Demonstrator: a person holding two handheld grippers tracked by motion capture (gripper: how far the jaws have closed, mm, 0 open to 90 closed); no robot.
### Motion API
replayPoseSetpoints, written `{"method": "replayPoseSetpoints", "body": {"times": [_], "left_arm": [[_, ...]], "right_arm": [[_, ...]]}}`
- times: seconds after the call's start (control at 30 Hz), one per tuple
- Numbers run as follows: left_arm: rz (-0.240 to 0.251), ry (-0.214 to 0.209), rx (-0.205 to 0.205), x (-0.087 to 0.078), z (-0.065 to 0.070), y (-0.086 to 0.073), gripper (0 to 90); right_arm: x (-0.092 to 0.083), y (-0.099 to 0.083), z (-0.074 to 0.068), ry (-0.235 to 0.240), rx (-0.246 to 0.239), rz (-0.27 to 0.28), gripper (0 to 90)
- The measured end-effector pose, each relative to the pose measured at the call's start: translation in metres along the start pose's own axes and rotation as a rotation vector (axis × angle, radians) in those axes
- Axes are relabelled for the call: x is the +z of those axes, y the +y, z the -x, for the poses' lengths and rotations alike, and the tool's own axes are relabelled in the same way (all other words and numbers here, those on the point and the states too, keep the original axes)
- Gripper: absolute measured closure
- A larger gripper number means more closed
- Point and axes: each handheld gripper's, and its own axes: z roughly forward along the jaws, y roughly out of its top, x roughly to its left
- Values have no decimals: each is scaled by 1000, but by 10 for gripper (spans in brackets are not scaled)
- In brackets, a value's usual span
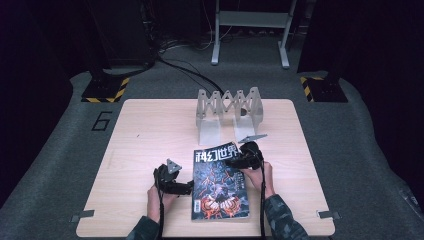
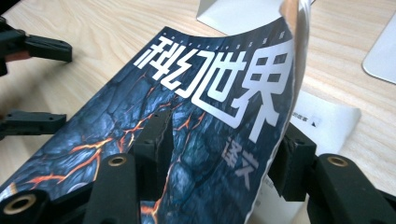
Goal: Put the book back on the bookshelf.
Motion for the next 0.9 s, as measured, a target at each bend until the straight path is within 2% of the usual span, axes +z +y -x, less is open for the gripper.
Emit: {"method": "replayPoseSetpoints", "body": {"times": [0.13,0.33,0.5,0.53,0.63,0.73,0.9], "left_arm": [[0,-1,1,0,0,0,1],[-9,-8,4,-1,0,0,2],[-9,-8,4,-1,-1,0,2],[-9,-8,3,-1,0,0,2],[-9,-8,4,-1,-1,0,2],[-9,-8,4,-1,-1,0,2],[-4,0,1,0,0,0,3]], "right_arm": [[4,4,3,6,22,7,479],[9,8,6,7,25,9,515],[10,9,5,-5,7,10,554],[9,9,5,-10,8,14,613],[8,8,4,-5,23,16,652],[7,8,5,-3,18,23,747],[4,8,5,10,7,32,830]]}}
